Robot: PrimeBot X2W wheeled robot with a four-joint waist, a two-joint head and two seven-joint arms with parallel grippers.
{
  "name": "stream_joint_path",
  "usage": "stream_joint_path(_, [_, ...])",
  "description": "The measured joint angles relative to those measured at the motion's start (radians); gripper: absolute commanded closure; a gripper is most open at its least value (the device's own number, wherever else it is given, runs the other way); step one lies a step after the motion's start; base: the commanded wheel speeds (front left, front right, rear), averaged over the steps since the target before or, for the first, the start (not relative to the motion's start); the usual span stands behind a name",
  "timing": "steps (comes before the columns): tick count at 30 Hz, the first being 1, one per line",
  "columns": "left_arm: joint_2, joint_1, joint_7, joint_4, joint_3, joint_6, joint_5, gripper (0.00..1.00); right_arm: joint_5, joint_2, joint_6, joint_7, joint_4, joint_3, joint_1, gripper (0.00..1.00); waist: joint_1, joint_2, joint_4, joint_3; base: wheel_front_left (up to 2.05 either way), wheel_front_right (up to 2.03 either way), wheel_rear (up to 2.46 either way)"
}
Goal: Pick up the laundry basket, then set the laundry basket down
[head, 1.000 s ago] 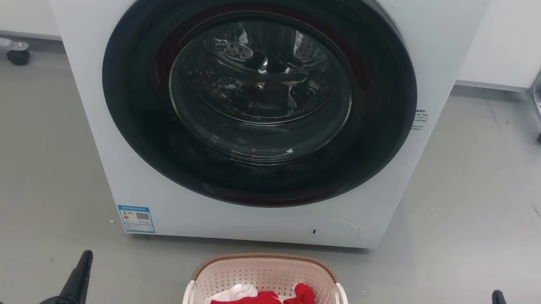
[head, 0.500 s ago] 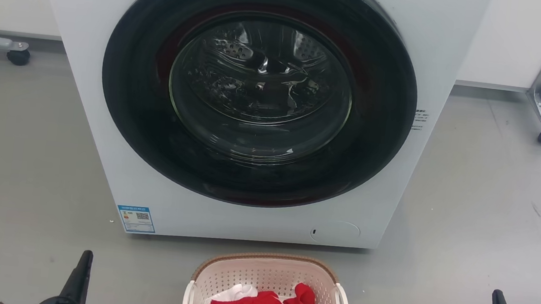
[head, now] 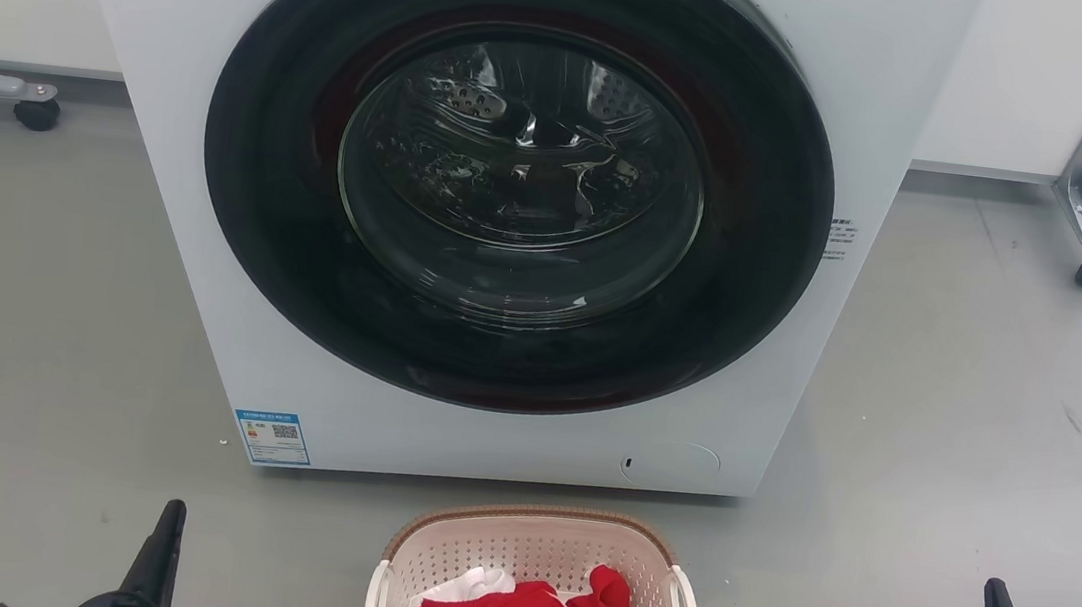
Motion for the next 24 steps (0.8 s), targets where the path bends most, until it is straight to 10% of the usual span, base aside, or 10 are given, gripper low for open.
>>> stream_joint_path(24, [0.0, 0.0, 0.0, 0.0, 0.0, 0.0, 0.0, 1.0, 0.0, 0.0, 0.0, 0.0, 0.0, 0.0, 0.0, 1.0, 0.0001, 0.0, 0.0, 0.0, 0.0, 0.0, 0.0])
